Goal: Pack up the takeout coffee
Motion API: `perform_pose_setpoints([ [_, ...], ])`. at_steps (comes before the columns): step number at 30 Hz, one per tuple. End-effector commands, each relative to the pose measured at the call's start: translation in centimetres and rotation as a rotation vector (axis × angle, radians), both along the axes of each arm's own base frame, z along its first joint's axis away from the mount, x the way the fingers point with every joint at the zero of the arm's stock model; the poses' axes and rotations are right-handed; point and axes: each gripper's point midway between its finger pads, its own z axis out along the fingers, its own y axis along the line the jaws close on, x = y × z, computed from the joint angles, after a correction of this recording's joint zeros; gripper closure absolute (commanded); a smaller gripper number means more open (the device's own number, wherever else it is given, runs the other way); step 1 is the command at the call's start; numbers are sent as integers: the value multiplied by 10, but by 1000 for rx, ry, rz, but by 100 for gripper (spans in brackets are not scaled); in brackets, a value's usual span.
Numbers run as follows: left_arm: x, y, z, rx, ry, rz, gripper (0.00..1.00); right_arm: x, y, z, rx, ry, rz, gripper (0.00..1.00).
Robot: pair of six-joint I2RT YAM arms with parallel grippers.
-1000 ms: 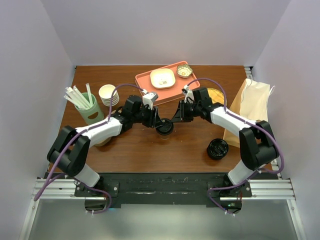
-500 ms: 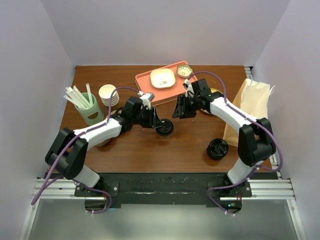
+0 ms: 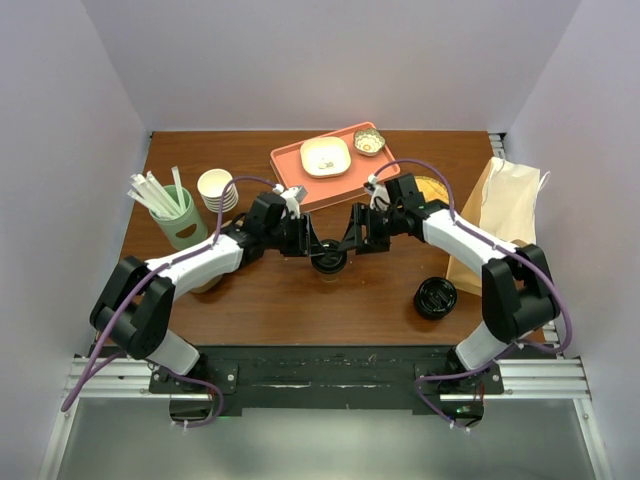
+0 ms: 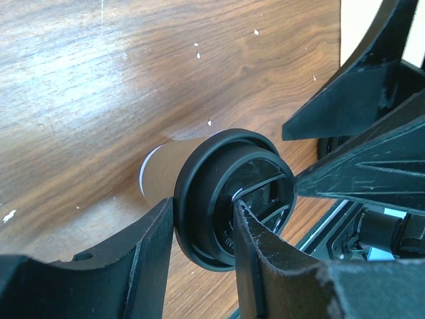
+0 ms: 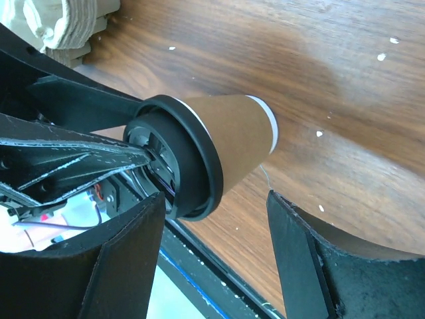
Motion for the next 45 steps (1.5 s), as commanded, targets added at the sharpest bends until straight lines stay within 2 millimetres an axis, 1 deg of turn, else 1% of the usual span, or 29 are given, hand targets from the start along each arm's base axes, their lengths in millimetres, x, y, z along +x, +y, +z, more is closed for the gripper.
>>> perform_pose_setpoints([
  [1, -66, 39, -72, 217, 318, -1, 60, 2, 17, 0, 54, -24, 56, 34],
  [5, -66, 36, -64, 180, 313, 14, 60, 0, 27, -6, 61, -9, 87, 34],
  [10, -67, 34, -63, 163, 313, 21, 60, 0, 29, -16, 45, 5, 99, 34],
  [12, -68, 32, -61, 147, 315, 17, 60, 0, 29, -21, 35, 11, 103, 36],
  [13, -68, 32, -60, 145, 312, 15, 60, 1, 28, -23, 26, 12, 99, 39],
  [14, -65, 30, -54, 137, 295, 7, 59, -2, 26, -29, 7, 37, 100, 42],
  [16, -63, 32, -50, 146, 280, -3, 56, -1, 24, -32, -7, 34, 112, 45],
  [17, -57, 28, -41, 137, 254, -11, 53, -3, 22, -34, -16, 44, 114, 46],
  [19, -54, 28, -34, 137, 232, -33, 48, -3, 20, -38, -36, 44, 120, 48],
  [20, -49, 25, -24, 122, 211, -42, 43, -5, 18, -39, -46, 51, 124, 48],
  [21, -46, 25, -19, 119, 192, -51, 41, -6, 17, -41, -55, 53, 130, 49],
  [22, -44, 24, -13, 112, 179, -60, 40, -6, 16, -42, -60, 57, 131, 49],
  [23, -40, 19, -1, 86, 155, -78, 38, -7, 14, -44, -70, 64, 132, 49],
  [25, -34, 17, 9, 67, 124, -96, 38, -8, 14, -46, -76, 65, 138, 50],
  [26, -33, 14, 20, 40, 105, -112, 37, -9, 13, -48, -82, 69, 139, 50],
  [29, -27, 16, 33, 25, 60, -122, 38, -10, 11, -51, -94, 75, 140, 51],
  [33, -25, 29, 34, 53, 39, -114, 41, -13, 8, -56, -108, 85, 142, 52],
  [35, -26, 34, 31, 68, 32, -109, 45, -15, 6, -56, -113, 87, 143, 52],
  [38, -29, 33, 30, 47, 26, -119, 50, -17, 3, -57, -125, 89, 142, 52],
  [40, -29, 28, 31, 17, 17, -134, 53, -18, 2, -57, -128, 86, 143, 52],
  [45, -29, 24, 20, 1, 34, -141, 57, -18, 3, -56, -126, 87, 143, 53],
])
